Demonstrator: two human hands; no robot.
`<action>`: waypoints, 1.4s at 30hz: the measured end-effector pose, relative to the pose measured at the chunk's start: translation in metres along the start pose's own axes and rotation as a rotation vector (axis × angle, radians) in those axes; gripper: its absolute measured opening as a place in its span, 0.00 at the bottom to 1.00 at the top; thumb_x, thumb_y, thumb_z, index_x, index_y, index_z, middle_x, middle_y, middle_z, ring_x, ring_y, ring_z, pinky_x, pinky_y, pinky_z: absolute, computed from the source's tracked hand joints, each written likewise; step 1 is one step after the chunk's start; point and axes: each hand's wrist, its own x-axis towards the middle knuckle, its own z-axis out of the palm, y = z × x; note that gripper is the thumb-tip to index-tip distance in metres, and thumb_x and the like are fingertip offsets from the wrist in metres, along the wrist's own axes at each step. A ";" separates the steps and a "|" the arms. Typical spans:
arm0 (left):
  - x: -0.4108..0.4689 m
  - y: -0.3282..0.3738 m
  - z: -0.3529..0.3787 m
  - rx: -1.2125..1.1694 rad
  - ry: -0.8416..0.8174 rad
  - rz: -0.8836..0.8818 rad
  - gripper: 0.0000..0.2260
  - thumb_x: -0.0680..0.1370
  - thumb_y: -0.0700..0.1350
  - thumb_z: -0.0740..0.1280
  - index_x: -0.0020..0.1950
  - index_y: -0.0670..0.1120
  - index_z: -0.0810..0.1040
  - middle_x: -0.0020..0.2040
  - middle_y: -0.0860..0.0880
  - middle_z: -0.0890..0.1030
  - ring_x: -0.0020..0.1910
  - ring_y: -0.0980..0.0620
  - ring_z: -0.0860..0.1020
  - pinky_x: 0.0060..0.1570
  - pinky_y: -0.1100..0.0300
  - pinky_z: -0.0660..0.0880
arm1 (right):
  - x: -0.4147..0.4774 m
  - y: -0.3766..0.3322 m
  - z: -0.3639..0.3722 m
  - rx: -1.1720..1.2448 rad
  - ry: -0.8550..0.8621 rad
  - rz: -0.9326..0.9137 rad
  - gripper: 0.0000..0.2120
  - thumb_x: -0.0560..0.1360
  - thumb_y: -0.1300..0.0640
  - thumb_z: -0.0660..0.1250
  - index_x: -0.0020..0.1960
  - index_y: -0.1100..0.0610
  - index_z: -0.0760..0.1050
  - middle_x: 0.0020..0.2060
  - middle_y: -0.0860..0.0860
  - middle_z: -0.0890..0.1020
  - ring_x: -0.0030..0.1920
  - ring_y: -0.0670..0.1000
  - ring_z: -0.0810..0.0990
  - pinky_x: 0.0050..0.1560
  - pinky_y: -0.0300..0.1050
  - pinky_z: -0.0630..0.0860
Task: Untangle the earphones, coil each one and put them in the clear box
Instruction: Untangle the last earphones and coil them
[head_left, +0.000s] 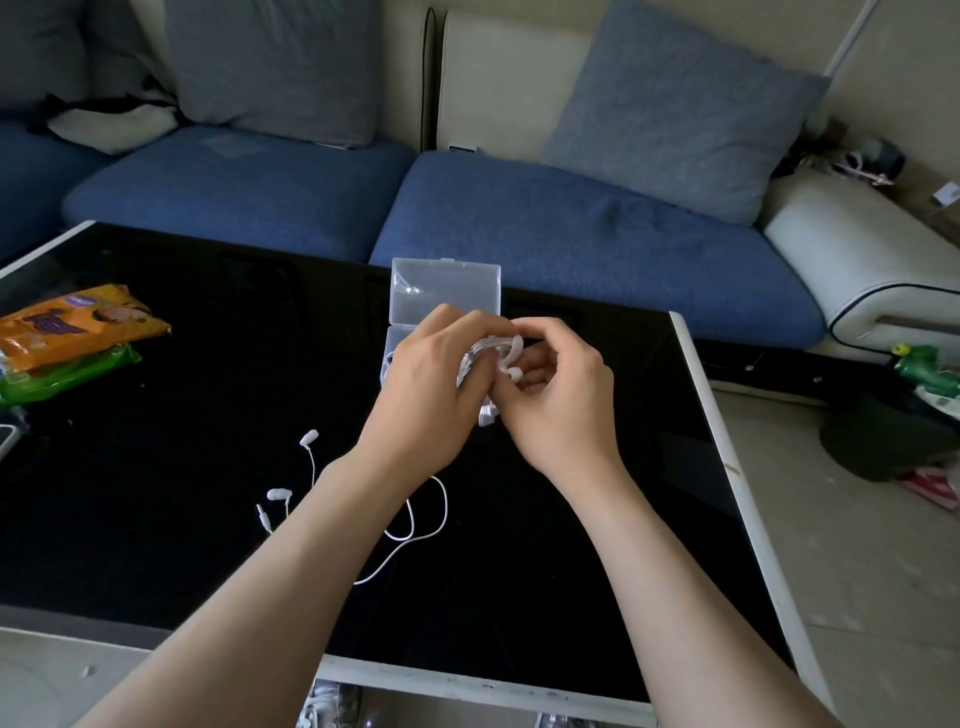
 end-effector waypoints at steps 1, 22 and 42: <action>0.000 0.001 0.000 0.001 0.016 0.006 0.12 0.82 0.39 0.69 0.61 0.52 0.84 0.51 0.55 0.79 0.50 0.61 0.78 0.48 0.73 0.69 | 0.000 0.000 0.000 0.018 0.010 0.015 0.12 0.72 0.63 0.78 0.54 0.52 0.83 0.36 0.46 0.84 0.37 0.44 0.84 0.40 0.39 0.82; 0.002 0.004 0.000 -0.068 0.154 -0.223 0.05 0.76 0.46 0.77 0.49 0.47 0.85 0.43 0.57 0.86 0.44 0.63 0.85 0.44 0.72 0.78 | 0.004 -0.004 -0.003 0.201 0.082 0.143 0.08 0.73 0.59 0.80 0.50 0.53 0.85 0.39 0.48 0.88 0.40 0.46 0.87 0.44 0.46 0.85; 0.001 0.014 -0.001 -0.211 0.060 -0.290 0.05 0.79 0.44 0.72 0.51 0.47 0.77 0.43 0.52 0.84 0.39 0.54 0.84 0.40 0.59 0.79 | 0.006 -0.010 -0.012 0.545 -0.035 0.245 0.08 0.76 0.66 0.77 0.54 0.63 0.82 0.47 0.56 0.88 0.43 0.49 0.86 0.42 0.41 0.80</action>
